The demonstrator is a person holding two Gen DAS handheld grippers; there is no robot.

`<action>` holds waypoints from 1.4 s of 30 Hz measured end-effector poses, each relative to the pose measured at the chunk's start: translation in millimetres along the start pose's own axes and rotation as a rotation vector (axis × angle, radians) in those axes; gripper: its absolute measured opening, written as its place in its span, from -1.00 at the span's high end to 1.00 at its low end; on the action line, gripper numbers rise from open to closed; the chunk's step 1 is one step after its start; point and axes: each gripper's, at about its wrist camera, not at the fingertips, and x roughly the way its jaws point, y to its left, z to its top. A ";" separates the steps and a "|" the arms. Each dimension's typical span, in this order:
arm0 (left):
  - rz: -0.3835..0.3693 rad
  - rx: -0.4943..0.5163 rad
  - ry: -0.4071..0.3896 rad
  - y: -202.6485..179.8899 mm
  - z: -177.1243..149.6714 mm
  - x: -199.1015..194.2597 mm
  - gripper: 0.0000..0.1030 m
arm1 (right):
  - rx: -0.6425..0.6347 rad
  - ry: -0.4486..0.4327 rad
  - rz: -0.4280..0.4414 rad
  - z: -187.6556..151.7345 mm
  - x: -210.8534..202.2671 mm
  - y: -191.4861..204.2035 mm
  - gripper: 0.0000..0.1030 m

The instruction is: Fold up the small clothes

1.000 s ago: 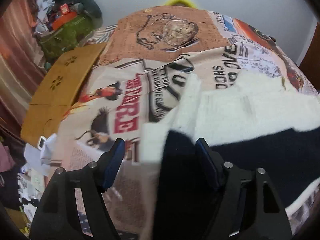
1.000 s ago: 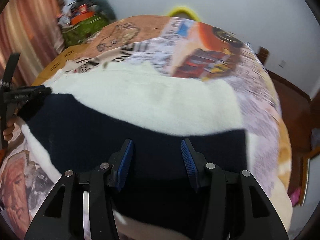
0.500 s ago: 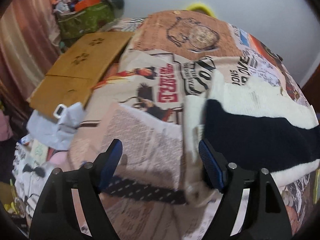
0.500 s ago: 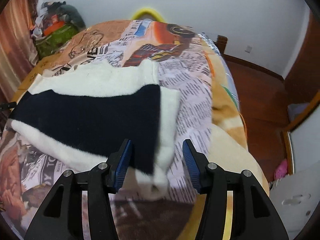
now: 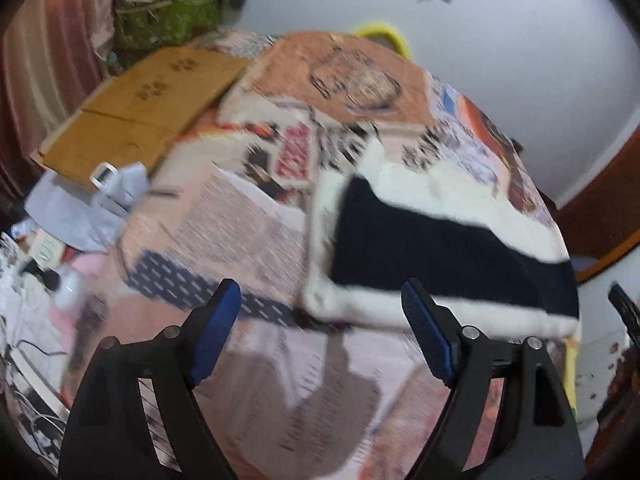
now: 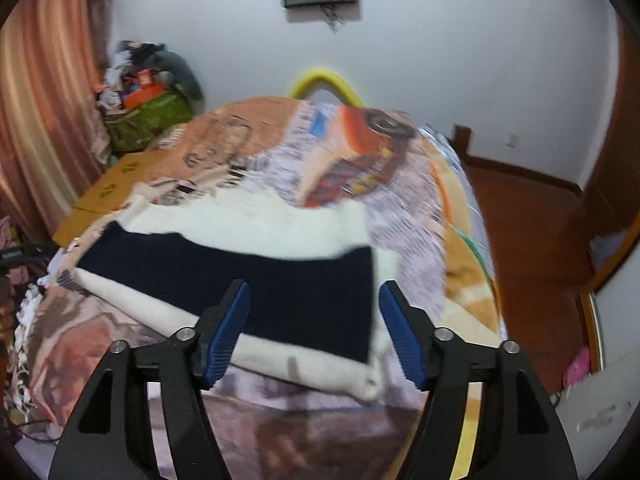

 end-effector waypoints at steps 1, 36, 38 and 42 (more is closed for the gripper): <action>-0.012 0.000 0.016 -3.6 -3.2 3.2 -0.60 | -0.015 -0.003 0.017 2.2 4.1 8.0 -0.31; -0.034 -0.163 0.020 -18.1 14.9 61.8 0.46 | -0.026 0.248 0.189 -37.1 102.2 49.6 -0.55; 0.009 -0.123 -0.018 -22.9 17.6 50.0 0.47 | -0.013 0.224 0.173 -36.5 90.8 42.2 -0.55; 0.065 -0.100 -0.103 -26.2 35.4 16.4 0.49 | -0.003 0.175 0.087 -36.2 66.6 18.0 -0.55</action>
